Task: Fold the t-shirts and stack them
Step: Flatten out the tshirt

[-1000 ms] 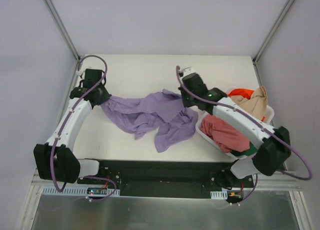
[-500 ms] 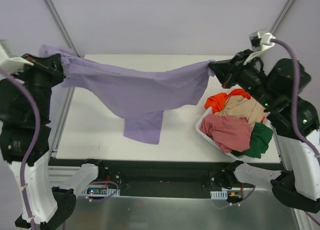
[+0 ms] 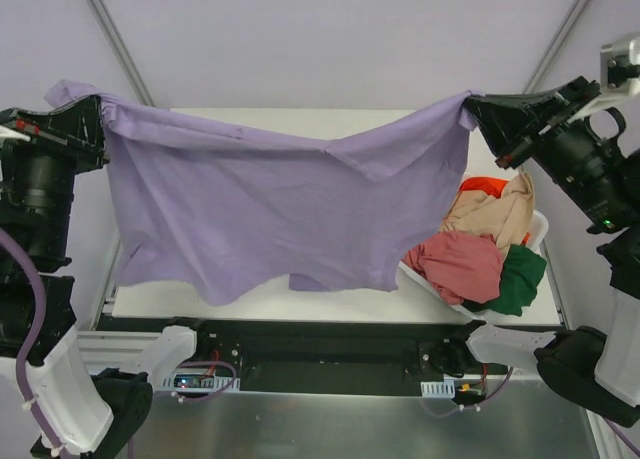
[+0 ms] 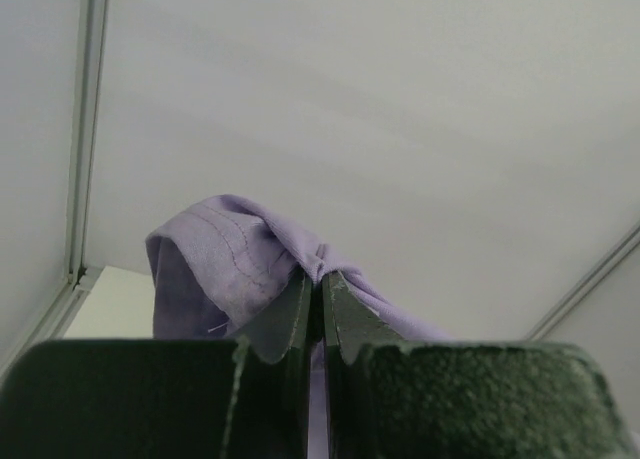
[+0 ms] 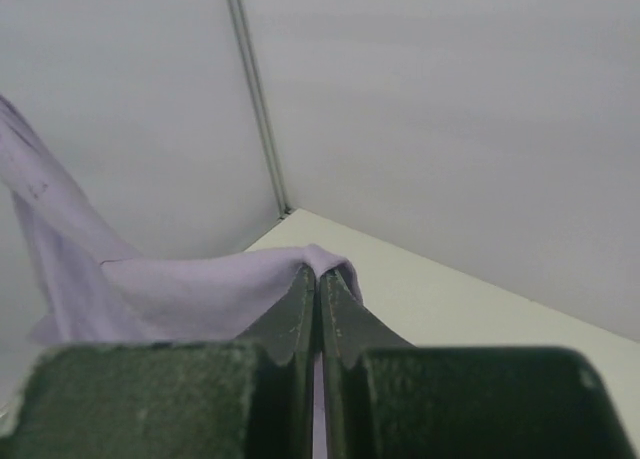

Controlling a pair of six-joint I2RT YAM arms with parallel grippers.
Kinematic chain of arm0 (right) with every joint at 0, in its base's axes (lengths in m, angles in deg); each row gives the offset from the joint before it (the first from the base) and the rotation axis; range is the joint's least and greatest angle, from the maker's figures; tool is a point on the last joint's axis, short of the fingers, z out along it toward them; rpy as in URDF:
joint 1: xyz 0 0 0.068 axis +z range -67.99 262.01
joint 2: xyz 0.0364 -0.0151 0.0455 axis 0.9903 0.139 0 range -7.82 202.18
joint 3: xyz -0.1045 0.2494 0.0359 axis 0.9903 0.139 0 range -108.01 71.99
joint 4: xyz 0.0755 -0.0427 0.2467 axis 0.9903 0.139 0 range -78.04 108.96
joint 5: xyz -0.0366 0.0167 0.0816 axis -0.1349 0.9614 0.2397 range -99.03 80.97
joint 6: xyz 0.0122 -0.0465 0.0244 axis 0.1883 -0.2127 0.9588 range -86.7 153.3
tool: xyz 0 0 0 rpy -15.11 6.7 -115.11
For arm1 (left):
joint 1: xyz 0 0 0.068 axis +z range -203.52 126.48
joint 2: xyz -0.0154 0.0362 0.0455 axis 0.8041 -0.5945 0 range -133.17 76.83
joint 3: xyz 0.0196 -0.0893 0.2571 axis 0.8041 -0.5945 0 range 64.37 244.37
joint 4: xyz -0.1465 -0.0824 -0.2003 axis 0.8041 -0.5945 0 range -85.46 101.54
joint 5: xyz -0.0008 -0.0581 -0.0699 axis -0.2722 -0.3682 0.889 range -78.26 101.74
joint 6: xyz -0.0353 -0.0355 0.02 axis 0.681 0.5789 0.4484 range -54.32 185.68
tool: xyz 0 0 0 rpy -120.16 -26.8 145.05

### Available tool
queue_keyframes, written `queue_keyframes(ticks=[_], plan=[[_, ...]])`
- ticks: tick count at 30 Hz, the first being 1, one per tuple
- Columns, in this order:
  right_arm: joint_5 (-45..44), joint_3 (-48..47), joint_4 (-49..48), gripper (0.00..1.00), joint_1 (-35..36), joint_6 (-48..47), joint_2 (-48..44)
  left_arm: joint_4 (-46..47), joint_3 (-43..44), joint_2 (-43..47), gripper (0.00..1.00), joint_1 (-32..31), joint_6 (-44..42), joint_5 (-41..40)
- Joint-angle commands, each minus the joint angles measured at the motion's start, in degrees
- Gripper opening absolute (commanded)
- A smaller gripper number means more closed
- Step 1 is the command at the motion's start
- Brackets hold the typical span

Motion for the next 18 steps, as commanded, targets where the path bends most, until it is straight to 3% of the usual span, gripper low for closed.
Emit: queue_keyframes(ticks=[1, 7, 10, 13, 15, 18], plan=[[-12.5, -1.2, -2.3, 0.0, -1.3, -4.8, 7.6, 2.2, 0.1, -6.6, 0.0, 0.1, -3.6, 1.5], [-16.1, -1.9, -14.3, 0.0, -10.0, -5.6, 20.8, 4.3, 4.1, -23.7, 0.0, 0.1, -7.1, -4.5], [-12.9, -7.0, -20.0, 0.0, -14.1, -3.9, 28.1, 4.4, 12.6, -34.8, 0.0, 0.9, -9.2, -2.2], [-10.9, -13.2, -25.8, 0.0, -16.3, -1.9, 33.9, 4.4, 27.9, -44.3, 0.0, 1.4, -10.1, 1.1], [-10.3, -15.5, -29.8, 0.0, -16.3, -1.6, 35.2, 5.3, 35.2, -47.5, 0.0, 1.4, -10.0, 2.9], [-9.3, -13.5, -35.8, 0.0, -16.5, -0.9, 33.2, 13.7, 30.4, -44.5, 0.0, 1.5, -10.2, 3.6]])
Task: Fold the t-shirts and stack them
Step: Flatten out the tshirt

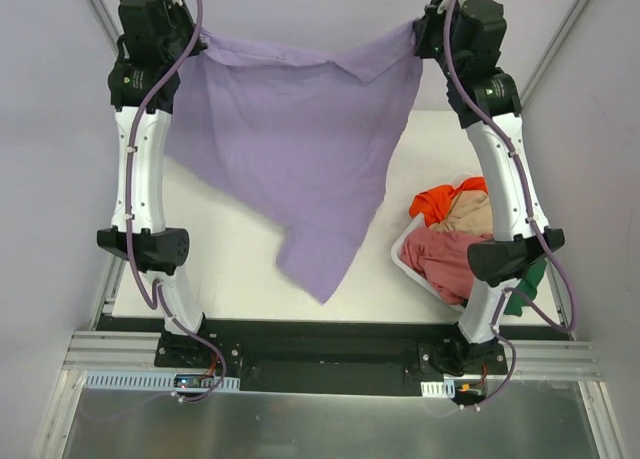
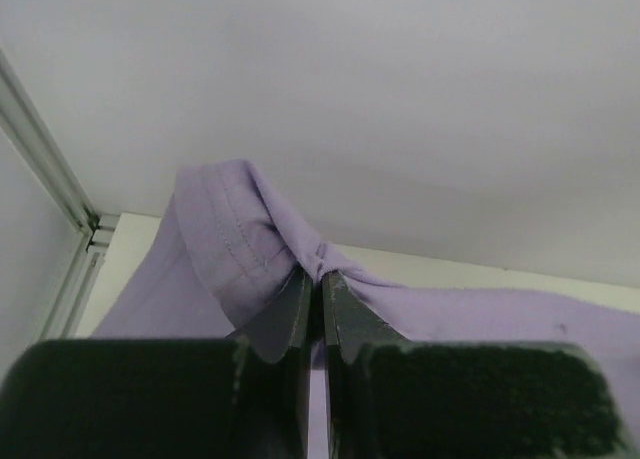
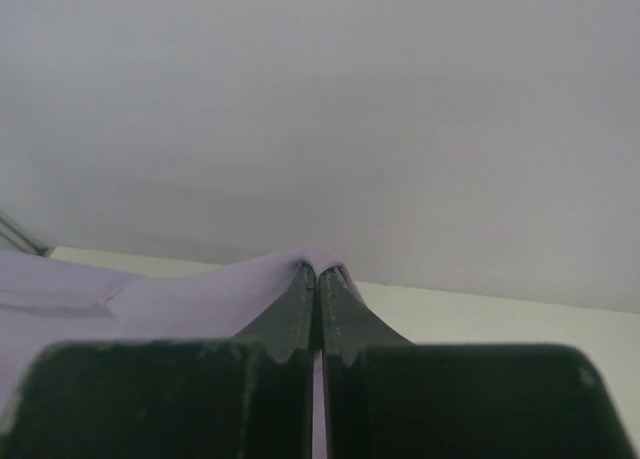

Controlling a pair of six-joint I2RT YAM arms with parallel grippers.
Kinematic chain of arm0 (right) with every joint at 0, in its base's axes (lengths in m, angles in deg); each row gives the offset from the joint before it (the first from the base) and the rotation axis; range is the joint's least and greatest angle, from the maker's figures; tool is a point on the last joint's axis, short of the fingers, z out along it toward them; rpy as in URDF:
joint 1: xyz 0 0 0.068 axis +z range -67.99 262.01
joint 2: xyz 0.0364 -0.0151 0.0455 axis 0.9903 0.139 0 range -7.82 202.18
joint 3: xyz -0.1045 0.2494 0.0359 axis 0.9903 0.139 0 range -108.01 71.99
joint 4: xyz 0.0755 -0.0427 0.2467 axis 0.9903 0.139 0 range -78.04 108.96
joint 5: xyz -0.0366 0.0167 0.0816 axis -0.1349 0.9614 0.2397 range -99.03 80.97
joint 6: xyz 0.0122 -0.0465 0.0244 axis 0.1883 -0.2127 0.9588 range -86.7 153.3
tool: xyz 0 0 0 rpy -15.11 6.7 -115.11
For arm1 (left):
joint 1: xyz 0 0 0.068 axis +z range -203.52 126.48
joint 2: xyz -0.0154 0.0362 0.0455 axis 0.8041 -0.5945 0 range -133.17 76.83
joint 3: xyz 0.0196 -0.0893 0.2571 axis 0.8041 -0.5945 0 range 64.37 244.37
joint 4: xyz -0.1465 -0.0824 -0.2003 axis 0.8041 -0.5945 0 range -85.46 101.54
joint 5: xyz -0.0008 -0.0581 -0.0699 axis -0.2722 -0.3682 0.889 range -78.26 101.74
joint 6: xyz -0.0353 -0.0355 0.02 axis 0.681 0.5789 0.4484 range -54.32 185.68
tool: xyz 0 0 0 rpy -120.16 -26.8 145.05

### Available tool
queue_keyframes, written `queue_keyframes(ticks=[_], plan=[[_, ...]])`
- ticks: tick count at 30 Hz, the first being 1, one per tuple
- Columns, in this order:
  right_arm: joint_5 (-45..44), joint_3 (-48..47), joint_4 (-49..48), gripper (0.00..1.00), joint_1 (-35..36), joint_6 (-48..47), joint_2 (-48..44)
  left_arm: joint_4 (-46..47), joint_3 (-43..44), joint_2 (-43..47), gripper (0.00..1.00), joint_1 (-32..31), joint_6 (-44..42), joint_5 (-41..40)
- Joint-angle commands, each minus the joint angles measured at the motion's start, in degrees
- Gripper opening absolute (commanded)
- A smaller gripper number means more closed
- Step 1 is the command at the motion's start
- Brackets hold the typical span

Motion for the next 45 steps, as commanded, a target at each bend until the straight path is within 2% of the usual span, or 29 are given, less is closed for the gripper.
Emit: queue_keyframes(ticks=[1, 4, 7, 9, 12, 16, 17, 18, 20, 21, 23, 25, 26, 27, 28, 29, 34, 36, 37, 40, 45], plan=[[2.1, -3.3, -18.7, 0.0, 0.1, 1.8, -8.1, 14.7, 0.8, 9.9, 0.0, 0.6, -2.5, 2.8], [4.0, -0.3, -17.8, 0.0, -0.1, 2.4, -11.9, 17.2, -4.3, 13.5, 0.0, 0.6, -4.5, 2.8], [5.8, 12.0, -16.6, 0.0, -0.1, 2.9, -18.3, 18.4, -13.2, 17.8, 0.0, 0.6, -8.2, 3.8], [7.9, 22.6, -16.5, 0.0, 0.0, 4.4, -23.1, 19.4, -23.1, 22.8, 0.0, 0.6, -10.3, 5.8], [12.7, 38.0, -16.4, 0.0, 0.1, 7.7, -30.8, 23.2, -43.9, 31.4, 0.0, 0.6, -14.1, 5.5], [17.0, 60.0, -12.4, 0.0, 0.9, 14.7, -40.3, 25.9, -73.6, 42.1, 0.0, 0.6, -9.1, -1.0], [17.4, 64.5, -11.4, 0.0, 0.9, 16.9, -42.6, 25.9, -78.6, 44.7, 0.03, 0.5, -6.6, -3.3], [18.5, 69.9, -11.4, 0.0, 1.0, 19.6, -44.8, 25.6, -83.8, 47.3, 0.13, 0.5, -2.9, -5.7], [21.7, 77.4, -9.7, 0.0, 1.0, 23.9, -48.2, 23.8, -91.7, 51.4, 0.13, 0.5, 0.9, -6.6], [23.8, 80.6, -7.9, 0.0, 1.2, 25.0, -49.0, 21.8, -94.7, 52.9, 0.19, 0.1, 5.6, -10.2], [26.9, 84.1, -3.7, 0.02, 1.6, 25.6, -50.1, 14.1, -96.9, 54.8, 0.44, 0.0, 16.0, -15.2], [28.9, 86.5, 0.3, 0.08, 1.7, 26.7, -50.1, 10.2, -97.7, 55.5, 0.4, 0.0, 20.2, -19.1], [29.9, 87.6, 1.1, 0.13, 1.7, 26.6, -50.0, 8.4, -96.9, 55.0, 0.42, 0.0, 20.5, -20.5], [29.8, 88.0, 2.3, 0.23, 1.7, 26.4, -49.8, 6.3, -95.4, 54.5, 0.5, 0.0, 21.2, -22.0], [29.3, 87.7, 2.7, 0.27, 1.7, 25.7, -49.3, 4.1, -94.2, 53.7, 0.72, 0.0, 21.2, -22.2], [28.6, 86.7, 3.1, 0.33, 1.7, 24.6, -48.8, 3.3, -92.7, 53.2, 0.99, 0.0, 20.9, -21.3], [26.2, 80.0, 4.3, 0.69, 2.9, 20.4, -45.4, 3.5, -88.4, 48.9, 0.99, 0.0, 22.0, -14.0], [24.7, 76.9, 4.8, 0.94, 4.5, 17.8, -43.4, 3.9, -85.3, 44.7, 0.99, 0.0, 20.6, -9.6], [23.9, 75.4, 5.0, 0.96, 5.5, 16.2, -42.1, 4.1, -83.9, 42.5, 0.99, 0.0, 20.0, -8.1], [21.7, 72.7, 3.9, 0.96, 10.0, 13.5, -37.0, 4.2, -79.4, 34.5, 0.99, 0.0, 19.0, -4.8], [14.3, 68.5, 0.4, 0.96, 16.2, 13.5, -24.6, 6.8, -73.9, 21.0, 0.99, -0.1, 17.5, 8.8]])
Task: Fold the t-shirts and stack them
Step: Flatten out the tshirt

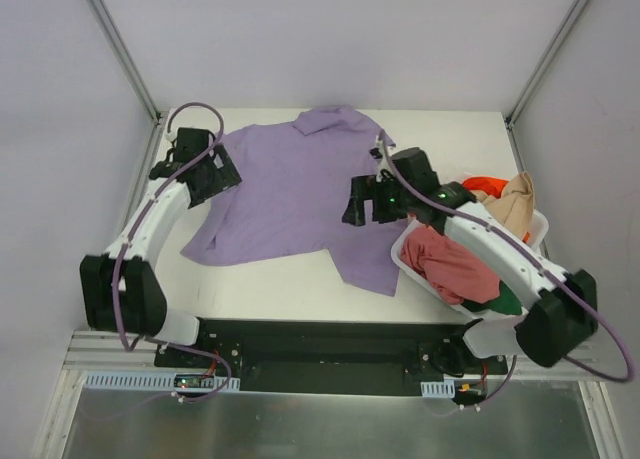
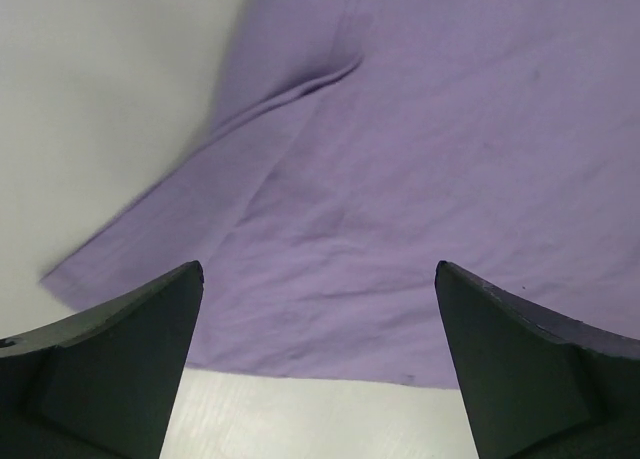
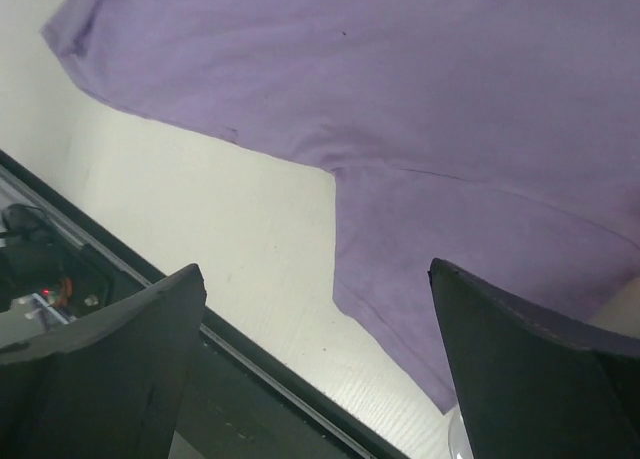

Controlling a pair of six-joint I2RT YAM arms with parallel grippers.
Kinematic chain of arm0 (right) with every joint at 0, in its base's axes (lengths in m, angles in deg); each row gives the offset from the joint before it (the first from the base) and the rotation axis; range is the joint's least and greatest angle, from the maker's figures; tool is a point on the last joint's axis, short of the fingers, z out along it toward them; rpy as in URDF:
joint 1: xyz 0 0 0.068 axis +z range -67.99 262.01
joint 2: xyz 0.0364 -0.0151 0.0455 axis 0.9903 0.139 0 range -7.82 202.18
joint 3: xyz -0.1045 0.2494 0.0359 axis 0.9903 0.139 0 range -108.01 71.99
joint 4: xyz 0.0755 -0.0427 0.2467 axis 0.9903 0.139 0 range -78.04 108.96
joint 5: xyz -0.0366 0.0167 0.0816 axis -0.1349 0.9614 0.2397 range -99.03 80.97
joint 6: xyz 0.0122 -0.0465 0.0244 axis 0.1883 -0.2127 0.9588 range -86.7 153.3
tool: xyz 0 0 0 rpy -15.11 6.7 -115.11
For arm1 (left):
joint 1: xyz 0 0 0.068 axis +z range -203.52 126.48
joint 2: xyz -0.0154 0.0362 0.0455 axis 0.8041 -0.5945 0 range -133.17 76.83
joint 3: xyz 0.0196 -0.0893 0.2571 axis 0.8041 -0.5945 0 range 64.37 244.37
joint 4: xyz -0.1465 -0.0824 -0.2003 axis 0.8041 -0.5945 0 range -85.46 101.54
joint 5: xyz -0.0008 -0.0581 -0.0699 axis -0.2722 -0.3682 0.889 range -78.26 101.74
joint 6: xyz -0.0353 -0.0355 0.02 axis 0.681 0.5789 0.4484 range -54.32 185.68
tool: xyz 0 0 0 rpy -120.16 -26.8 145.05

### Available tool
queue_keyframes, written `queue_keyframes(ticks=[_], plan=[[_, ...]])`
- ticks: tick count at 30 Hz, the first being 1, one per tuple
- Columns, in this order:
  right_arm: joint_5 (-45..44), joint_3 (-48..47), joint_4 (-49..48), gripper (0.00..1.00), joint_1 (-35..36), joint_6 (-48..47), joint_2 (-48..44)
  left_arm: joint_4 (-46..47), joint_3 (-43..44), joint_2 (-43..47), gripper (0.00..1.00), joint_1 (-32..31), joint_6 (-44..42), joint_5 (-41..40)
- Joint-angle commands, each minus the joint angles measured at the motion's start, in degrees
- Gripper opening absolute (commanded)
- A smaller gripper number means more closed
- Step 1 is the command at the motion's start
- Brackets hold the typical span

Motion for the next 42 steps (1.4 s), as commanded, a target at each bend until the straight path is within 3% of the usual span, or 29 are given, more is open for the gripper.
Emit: queue_keyframes(ticks=[1, 6, 12, 20, 23, 29, 34, 39, 42], plan=[[-9.4, -4.6, -2.1, 0.96, 4.1, -1.6, 10.5, 2.6, 4.7, -10.1, 0.99, -0.1, -1.7, 14.6], [-11.5, -6.8, -4.6, 0.96, 6.5, -0.6, 20.8, 4.6, 9.5, -20.4, 0.99, -1.0, -3.4, 16.1], [-13.2, -3.2, -6.6, 0.96, 6.8, 0.7, 26.0, 4.7, 16.2, -30.1, 0.99, -2.0, -5.9, 18.6], [-14.5, 0.3, -6.9, 0.96, 6.2, 0.6, 28.4, 3.6, 21.2, -37.9, 0.99, -2.3, -7.6, 10.4], [-14.4, 1.8, -7.1, 0.97, 5.7, 1.1, 27.9, 1.5, 21.3, -38.4, 0.99, 0.9, -5.8, 6.2], [-14.6, 4.5, -7.6, 0.97, 5.5, 1.8, 27.0, -4.0, 18.6, -34.9, 0.99, 13.4, -1.8, -2.9], [-14.7, 6.1, -8.2, 0.96, 5.5, 2.7, 27.1, -7.0, 18.6, -30.5, 0.99, 22.5, 0.3, -2.5], [-13.8, 6.6, -9.0, 0.97, 5.5, 3.2, 26.8, -11.4, 21.4, -28.4, 0.99, 25.0, 2.4, -4.5], [-12.8, 6.5, -9.4, 0.96, 5.5, 3.2, 26.3, -12.3, 22.7, -27.3, 0.99, 24.8, 2.7, 1.4]])
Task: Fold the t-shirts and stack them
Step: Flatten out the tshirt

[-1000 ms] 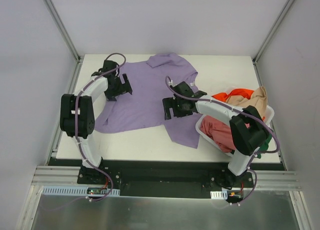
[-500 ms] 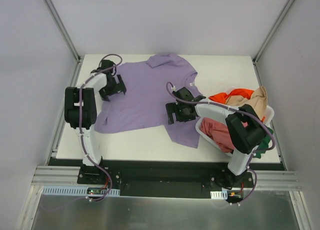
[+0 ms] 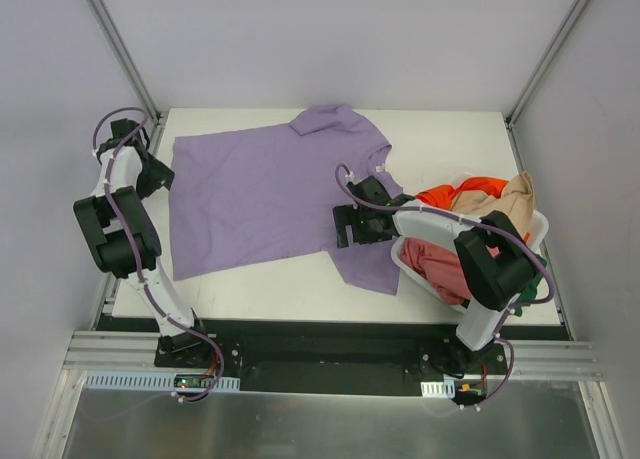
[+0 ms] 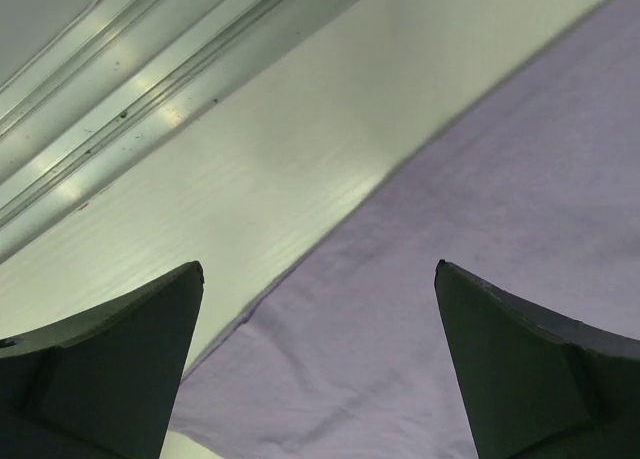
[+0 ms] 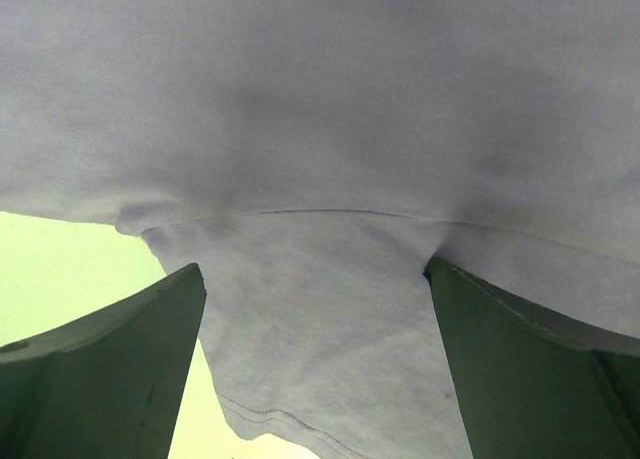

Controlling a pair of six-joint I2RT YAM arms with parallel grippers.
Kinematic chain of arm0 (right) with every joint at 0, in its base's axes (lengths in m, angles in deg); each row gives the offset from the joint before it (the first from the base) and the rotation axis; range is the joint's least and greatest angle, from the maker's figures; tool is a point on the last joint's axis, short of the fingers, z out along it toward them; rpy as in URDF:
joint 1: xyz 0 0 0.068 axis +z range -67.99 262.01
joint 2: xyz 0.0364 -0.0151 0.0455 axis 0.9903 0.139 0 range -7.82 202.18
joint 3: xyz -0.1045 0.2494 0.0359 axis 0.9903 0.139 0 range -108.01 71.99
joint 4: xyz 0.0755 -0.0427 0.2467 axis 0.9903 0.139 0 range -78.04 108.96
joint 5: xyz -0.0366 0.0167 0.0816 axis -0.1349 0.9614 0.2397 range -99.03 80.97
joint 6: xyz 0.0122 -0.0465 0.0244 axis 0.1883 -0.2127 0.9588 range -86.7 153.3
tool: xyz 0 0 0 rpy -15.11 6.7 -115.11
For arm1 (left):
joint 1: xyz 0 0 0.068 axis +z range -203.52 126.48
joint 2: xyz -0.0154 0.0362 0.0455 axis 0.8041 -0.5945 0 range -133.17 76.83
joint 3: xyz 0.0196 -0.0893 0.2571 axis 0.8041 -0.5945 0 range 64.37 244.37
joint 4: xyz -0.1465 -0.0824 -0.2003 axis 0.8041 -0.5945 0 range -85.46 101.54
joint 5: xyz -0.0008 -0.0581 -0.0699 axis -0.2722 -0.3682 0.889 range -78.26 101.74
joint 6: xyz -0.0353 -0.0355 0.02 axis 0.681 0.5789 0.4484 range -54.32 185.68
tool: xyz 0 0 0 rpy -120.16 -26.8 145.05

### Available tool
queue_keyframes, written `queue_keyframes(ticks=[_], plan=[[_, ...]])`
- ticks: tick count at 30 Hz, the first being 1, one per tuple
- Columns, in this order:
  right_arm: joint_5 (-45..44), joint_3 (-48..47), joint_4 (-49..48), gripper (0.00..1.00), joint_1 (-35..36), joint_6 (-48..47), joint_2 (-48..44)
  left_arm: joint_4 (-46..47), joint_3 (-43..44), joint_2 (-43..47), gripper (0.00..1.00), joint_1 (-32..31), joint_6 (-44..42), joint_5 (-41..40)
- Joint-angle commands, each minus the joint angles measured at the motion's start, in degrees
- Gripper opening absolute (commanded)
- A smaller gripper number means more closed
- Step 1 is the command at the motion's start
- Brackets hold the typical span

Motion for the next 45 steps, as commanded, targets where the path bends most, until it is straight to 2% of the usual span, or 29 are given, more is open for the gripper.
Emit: queue_keyframes(ticks=[1, 8, 13, 16, 20, 24, 29, 35, 40, 45], plan=[[1.1, 1.9, 1.5, 0.96, -0.5, 1.2, -0.1, -4.0, 3.4, 3.8, 0.99, -1.8, 1.8, 5.9], [3.8, -0.6, 1.5, 0.96, -0.5, 0.5, -1.5, -3.9, 5.2, 1.7, 0.99, -9.5, -3.0, 14.5], [3.1, -3.2, 3.3, 0.96, -0.4, -1.8, -5.2, -2.1, -1.0, 5.4, 0.99, -15.5, -2.4, 14.7], [0.3, -4.9, 5.2, 0.96, -0.5, -4.5, -6.0, 1.0, -9.2, 10.0, 0.99, -17.1, -0.5, 15.1], [-0.1, -6.1, 7.7, 0.96, -0.4, -6.1, -5.9, 4.7, -18.7, 16.1, 0.99, -17.1, 1.1, 13.5], [1.4, -4.2, 7.8, 0.96, 0.8, -6.1, -5.6, 5.6, -22.6, 17.1, 0.99, -16.8, 2.1, 9.8], [3.4, -2.1, 8.7, 0.96, 4.4, -5.0, -5.5, 6.1, -22.9, 14.0, 0.99, -15.4, 2.4, 8.0], [6.5, -0.6, 10.3, 0.96, 10.1, -0.4, -5.4, 6.1, -22.0, 11.2, 0.99, -10.3, 1.5, 8.2], [12.0, 0.0, 10.8, 0.96, 16.9, 1.8, -4.6, 6.1, -23.0, 12.5, 0.99, -8.1, 1.5, 6.9], [11.7, -2.9, 12.9, 0.96, 21.2, 0.4, -5.5, 6.0, -23.9, 15.4, 0.99, -7.4, 2.2, 6.0]])
